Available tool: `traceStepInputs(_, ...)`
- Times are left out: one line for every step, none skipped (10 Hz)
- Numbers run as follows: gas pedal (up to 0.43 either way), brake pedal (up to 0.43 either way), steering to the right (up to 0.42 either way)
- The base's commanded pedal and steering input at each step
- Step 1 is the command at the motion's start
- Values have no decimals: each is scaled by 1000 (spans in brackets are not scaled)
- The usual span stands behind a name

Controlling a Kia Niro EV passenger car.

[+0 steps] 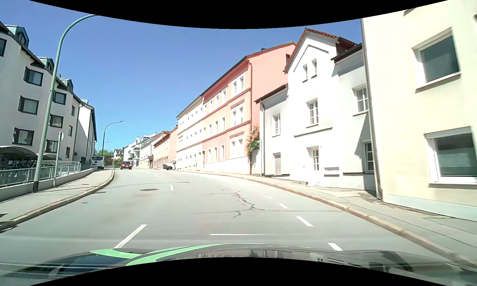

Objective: Follow the waypoints while adhering to traffic rules and regulations

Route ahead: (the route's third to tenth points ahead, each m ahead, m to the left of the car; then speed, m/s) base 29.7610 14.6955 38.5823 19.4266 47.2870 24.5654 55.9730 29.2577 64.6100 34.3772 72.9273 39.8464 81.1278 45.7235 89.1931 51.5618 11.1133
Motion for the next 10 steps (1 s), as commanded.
traceStepInputs(197,0,-72)
traceStepInputs(220,0,-78)
traceStepInputs(220,0,-83)
traceStepInputs(228,0,-86)
traceStepInputs(240,0,-87)
traceStepInputs(240,0,-88)
traceStepInputs(248,0,-88)
traceStepInputs(248,0,-89)
traceStepInputs(248,0,-89)
traceStepInputs(260,0,-89)
